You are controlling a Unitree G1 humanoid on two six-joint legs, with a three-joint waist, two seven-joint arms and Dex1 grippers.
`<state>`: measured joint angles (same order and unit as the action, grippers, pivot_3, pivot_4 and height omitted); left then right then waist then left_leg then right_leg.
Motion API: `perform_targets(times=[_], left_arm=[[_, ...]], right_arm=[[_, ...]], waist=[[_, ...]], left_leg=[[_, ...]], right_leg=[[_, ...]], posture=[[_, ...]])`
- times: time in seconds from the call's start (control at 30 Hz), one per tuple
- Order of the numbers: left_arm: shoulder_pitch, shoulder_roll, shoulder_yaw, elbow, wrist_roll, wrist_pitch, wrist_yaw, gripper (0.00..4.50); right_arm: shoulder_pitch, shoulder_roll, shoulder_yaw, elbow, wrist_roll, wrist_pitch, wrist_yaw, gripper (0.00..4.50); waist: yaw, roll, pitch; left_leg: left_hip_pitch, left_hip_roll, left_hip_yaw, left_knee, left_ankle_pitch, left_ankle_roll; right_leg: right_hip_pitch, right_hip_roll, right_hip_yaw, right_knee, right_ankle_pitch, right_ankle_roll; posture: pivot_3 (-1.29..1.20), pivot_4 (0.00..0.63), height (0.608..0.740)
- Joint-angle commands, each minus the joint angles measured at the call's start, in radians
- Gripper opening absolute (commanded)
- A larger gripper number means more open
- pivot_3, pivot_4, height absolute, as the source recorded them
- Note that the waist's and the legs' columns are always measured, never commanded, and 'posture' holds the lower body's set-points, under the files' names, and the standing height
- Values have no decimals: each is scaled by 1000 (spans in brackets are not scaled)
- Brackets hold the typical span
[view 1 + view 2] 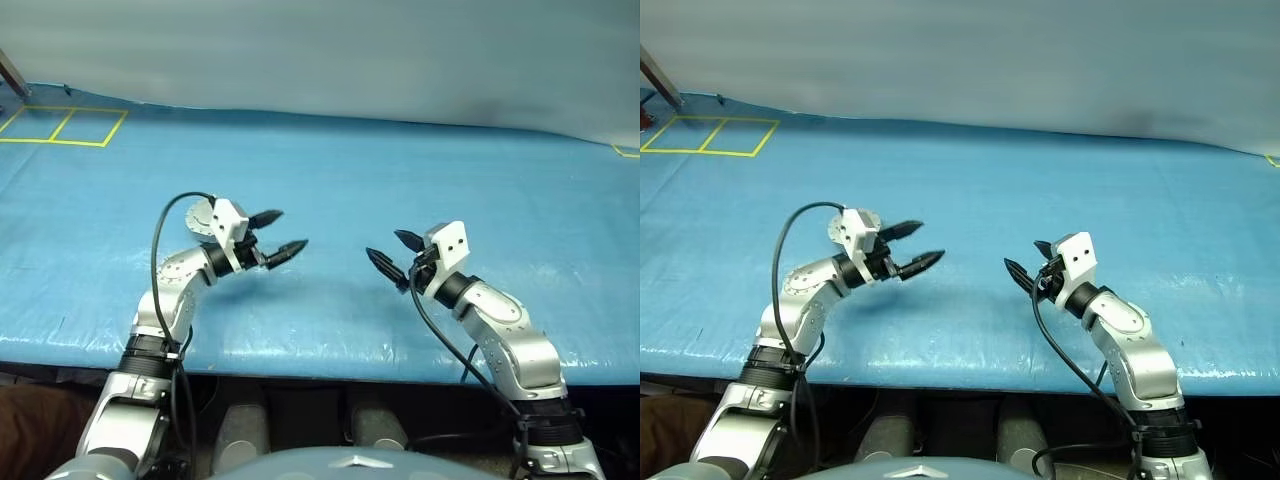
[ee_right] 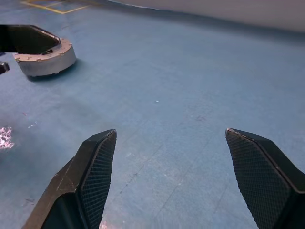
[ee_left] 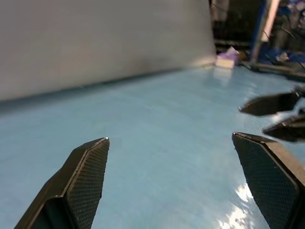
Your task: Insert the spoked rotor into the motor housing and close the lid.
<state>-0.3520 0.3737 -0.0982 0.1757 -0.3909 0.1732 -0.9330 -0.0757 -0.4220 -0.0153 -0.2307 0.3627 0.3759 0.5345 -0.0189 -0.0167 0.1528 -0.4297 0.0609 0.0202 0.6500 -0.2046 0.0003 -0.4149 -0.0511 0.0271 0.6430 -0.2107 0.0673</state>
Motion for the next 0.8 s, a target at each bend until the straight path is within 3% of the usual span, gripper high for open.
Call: perform_targets(times=[0.03, 0.23, 0.37, 0.8], left_arm=[[-1, 27, -26, -49, 34, -13, -42, 4480], [11, 35, -41, -50, 49, -14, -77, 4480], [12, 27, -32, -42, 73, -43, -66, 4500], [18, 11, -24, -39, 89, -81, -50, 4500]], right_arm=[[-14, -14, -26, 11, -14, -34, 14, 3849], [-11, -38, -6, 30, -7, -21, 82, 3849], [-15, -22, -12, 30, -16, -33, 77, 4470], [-17, -13, -3, 49, -57, -64, 71, 4470]], waist=[[1, 0, 0], [5, 0, 0], [7, 0, 0], [8, 0, 0]], left_leg=[[0, 0, 0, 0, 0, 0], [0, 0, 0, 0, 0, 0], [0, 0, 0, 0, 0, 0], [-1, 0, 1, 0, 0, 0]], right_leg=[[0, 0, 0, 0, 0, 1], [0, 0, 0, 0, -1, 1], [0, 0, 0, 0, -1, 1], [0, 0, 0, 0, -1, 1]], posture=[[0, 150, 740], [0, 150, 740], [0, 150, 740], [0, 150, 740]])
